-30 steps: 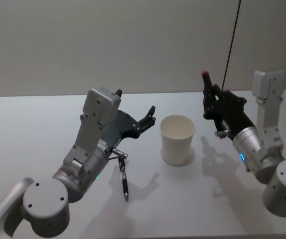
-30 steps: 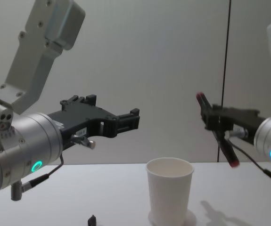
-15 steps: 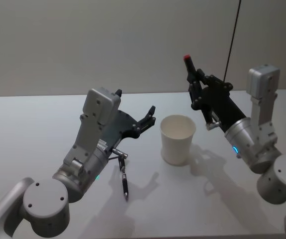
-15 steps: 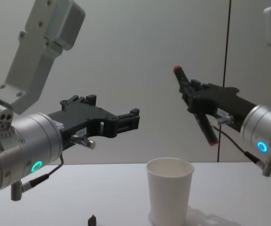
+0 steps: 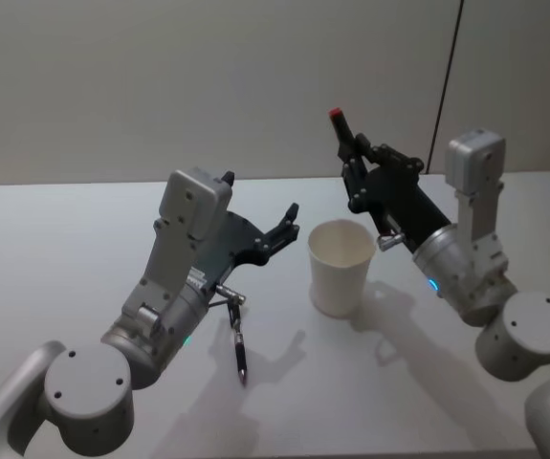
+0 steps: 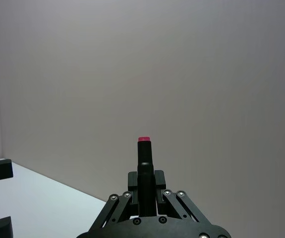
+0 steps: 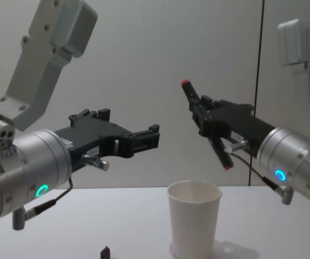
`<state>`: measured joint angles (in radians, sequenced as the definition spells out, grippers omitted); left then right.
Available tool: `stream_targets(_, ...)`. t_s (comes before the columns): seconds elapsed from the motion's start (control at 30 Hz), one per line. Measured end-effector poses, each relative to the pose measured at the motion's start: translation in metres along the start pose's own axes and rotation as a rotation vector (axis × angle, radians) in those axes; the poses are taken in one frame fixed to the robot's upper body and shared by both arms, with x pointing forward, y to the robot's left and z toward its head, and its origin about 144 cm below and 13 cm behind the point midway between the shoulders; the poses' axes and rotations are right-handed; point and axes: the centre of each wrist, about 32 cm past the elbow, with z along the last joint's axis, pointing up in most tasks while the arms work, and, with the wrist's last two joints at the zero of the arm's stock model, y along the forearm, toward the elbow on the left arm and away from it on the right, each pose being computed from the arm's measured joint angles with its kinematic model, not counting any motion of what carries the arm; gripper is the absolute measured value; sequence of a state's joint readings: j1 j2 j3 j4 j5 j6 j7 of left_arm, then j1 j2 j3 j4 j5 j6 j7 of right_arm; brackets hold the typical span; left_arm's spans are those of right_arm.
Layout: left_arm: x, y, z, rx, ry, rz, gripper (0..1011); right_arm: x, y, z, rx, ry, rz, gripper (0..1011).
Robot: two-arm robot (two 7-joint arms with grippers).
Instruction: Place the pen into the pen holder.
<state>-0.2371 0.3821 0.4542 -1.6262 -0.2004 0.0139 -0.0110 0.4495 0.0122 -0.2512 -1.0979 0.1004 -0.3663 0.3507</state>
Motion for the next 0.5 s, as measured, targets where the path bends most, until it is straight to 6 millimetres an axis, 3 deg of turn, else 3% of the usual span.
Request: stream_targets(0.5,0.0,0.0,0.0,0.0,0.0,0.0,1004,-0.003,0.013,-0.023,-0.022,-0.008,0.046,181)
